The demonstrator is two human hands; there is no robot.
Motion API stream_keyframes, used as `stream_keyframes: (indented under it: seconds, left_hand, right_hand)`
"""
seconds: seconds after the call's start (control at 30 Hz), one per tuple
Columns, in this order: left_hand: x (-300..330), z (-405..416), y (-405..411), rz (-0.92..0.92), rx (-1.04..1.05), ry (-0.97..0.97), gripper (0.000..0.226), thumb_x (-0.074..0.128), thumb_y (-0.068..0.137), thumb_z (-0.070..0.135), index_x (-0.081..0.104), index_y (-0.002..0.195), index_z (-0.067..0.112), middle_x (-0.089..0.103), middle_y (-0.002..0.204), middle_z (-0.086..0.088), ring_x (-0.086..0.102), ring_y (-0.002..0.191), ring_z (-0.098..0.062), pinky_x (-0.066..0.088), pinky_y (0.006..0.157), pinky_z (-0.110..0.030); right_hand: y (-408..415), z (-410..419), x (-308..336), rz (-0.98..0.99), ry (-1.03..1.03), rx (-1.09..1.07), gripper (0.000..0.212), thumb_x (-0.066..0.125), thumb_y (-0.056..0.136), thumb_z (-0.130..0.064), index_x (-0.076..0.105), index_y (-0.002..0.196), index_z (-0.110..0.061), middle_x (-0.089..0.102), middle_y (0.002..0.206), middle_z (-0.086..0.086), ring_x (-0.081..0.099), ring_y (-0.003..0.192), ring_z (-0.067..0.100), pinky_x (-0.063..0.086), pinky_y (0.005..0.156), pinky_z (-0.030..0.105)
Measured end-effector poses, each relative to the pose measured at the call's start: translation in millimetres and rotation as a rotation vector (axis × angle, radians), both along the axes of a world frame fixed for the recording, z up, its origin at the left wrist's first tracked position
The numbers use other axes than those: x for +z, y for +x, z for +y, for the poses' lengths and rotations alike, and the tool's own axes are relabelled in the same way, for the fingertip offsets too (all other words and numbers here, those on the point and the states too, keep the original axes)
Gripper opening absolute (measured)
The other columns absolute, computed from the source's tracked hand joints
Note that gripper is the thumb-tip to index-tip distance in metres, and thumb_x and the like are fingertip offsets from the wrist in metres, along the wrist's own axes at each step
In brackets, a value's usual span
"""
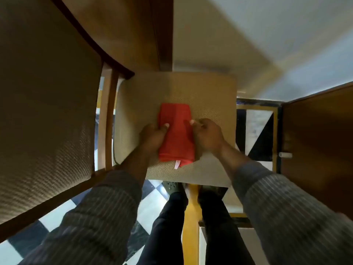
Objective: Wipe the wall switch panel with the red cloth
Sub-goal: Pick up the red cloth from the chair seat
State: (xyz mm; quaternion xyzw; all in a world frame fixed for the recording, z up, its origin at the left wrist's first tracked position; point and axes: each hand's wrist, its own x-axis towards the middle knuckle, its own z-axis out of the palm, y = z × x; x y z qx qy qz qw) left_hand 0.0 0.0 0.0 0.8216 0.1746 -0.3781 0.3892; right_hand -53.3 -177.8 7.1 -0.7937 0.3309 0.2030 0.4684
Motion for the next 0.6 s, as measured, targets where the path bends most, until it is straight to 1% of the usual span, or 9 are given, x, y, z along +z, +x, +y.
stream_keyframes:
  seconds: [0.07, 0.17, 0.23, 0.3, 0.33, 0.4, 0.5, 0.53, 0.6]
  left_hand:
    - [-13.1, -4.6, 1.9, -0.043, -0.014, 0.070, 0.048, 0.061, 0.098, 0.043, 0.071, 0.116, 0.000, 0.074, 0.113, -0.018, 0.069, 0.096, -0.031, 0.053, 0.075, -0.031]
    - [-29.8, -10.2, 0.3, -0.054, 0.033, 0.072, 0.050, 0.069, 0.093, 0.038, 0.067, 0.124, 0.000, 0.071, 0.121, -0.021, 0.069, 0.109, -0.036, 0.056, 0.093, -0.042]
    - [-36.3, -13.4, -0.8, -0.066, 0.070, 0.099, 0.052, 0.074, 0.090, 0.034, 0.064, 0.128, 0.000, 0.070, 0.125, -0.020, 0.068, 0.113, -0.036, 0.055, 0.096, -0.041]
    - [-37.1, -18.2, -1.9, -0.079, 0.098, 0.147, 0.054, 0.077, 0.087, 0.030, 0.061, 0.128, -0.002, 0.069, 0.126, -0.020, 0.068, 0.112, -0.036, 0.055, 0.092, -0.038]
    - [-37.8, -20.6, -2.9, -0.082, 0.128, 0.152, 0.056, 0.079, 0.086, 0.028, 0.059, 0.128, -0.003, 0.068, 0.127, -0.020, 0.067, 0.113, -0.036, 0.056, 0.092, -0.040]
    - [-34.6, -24.8, -5.3, -0.075, 0.174, 0.133, 0.055, 0.080, 0.085, 0.025, 0.056, 0.127, -0.002, 0.066, 0.128, -0.021, 0.065, 0.115, -0.037, 0.055, 0.097, -0.044]
    - [-33.3, -24.7, -6.8, -0.006, 0.102, 0.076, 0.039, 0.075, 0.088, 0.027, 0.068, 0.120, 0.004, 0.071, 0.121, -0.018, 0.068, 0.110, -0.035, 0.055, 0.099, -0.046]
    - [-31.1, -24.2, -7.5, 0.028, 0.126, 0.017, 0.034, 0.073, 0.090, 0.025, 0.071, 0.117, 0.004, 0.073, 0.118, -0.018, 0.069, 0.109, -0.035, 0.055, 0.099, -0.047]
    - [-19.5, -24.5, -9.4, 0.106, 0.264, -0.182, 0.030, 0.068, 0.092, 0.018, 0.070, 0.117, 0.001, 0.074, 0.114, -0.018, 0.070, 0.109, -0.035, 0.056, 0.098, -0.048]
  right_hand:
    - [4.3, 5.1, -13.9, 0.007, -0.031, 0.064, 0.045, 0.054, 0.097, -0.050, 0.068, 0.095, -0.007, 0.070, 0.090, 0.006, 0.065, 0.086, 0.025, 0.051, 0.078, 0.036]
    - [7.4, 12.8, -34.0, 0.021, -0.092, 0.084, 0.031, 0.060, 0.095, -0.041, 0.059, 0.085, -0.012, 0.058, 0.075, -0.003, 0.055, 0.073, 0.019, 0.035, 0.059, 0.027]
    - [9.0, 16.3, -41.4, 0.012, -0.099, 0.043, 0.019, 0.064, 0.094, -0.030, 0.064, 0.093, -0.011, 0.063, 0.083, -0.001, 0.057, 0.078, 0.019, 0.041, 0.066, 0.029]
    - [9.5, 17.9, -42.4, 0.015, -0.003, -0.042, 0.010, 0.063, 0.094, -0.020, 0.065, 0.097, -0.011, 0.069, 0.097, 0.007, 0.064, 0.089, 0.025, 0.051, 0.081, 0.037]
    - [9.4, 18.4, -40.1, 0.015, 0.056, -0.076, 0.005, 0.061, 0.094, -0.018, 0.064, 0.096, -0.014, 0.069, 0.099, 0.009, 0.064, 0.091, 0.027, 0.053, 0.083, 0.039]
    - [9.3, 19.7, -31.7, 0.005, 0.149, -0.123, 0.008, 0.058, 0.095, -0.015, 0.059, 0.089, -0.020, 0.066, 0.096, 0.005, 0.062, 0.087, 0.022, 0.052, 0.079, 0.037]
    - [10.2, 22.4, -16.8, -0.005, 0.308, -0.200, 0.017, 0.053, 0.094, -0.013, 0.053, 0.080, -0.023, 0.059, 0.078, -0.002, 0.055, 0.070, 0.014, 0.046, 0.064, 0.031]
    - [10.4, 22.3, -10.4, -0.007, 0.357, -0.242, 0.015, 0.051, 0.093, -0.013, 0.051, 0.081, -0.021, 0.057, 0.076, -0.002, 0.053, 0.069, 0.014, 0.045, 0.063, 0.030]
    - [10.6, 21.1, 6.4, -0.031, 0.464, -0.343, 0.007, 0.047, 0.092, -0.014, 0.050, 0.089, -0.019, 0.057, 0.084, 0.003, 0.054, 0.078, 0.018, 0.049, 0.072, 0.036]
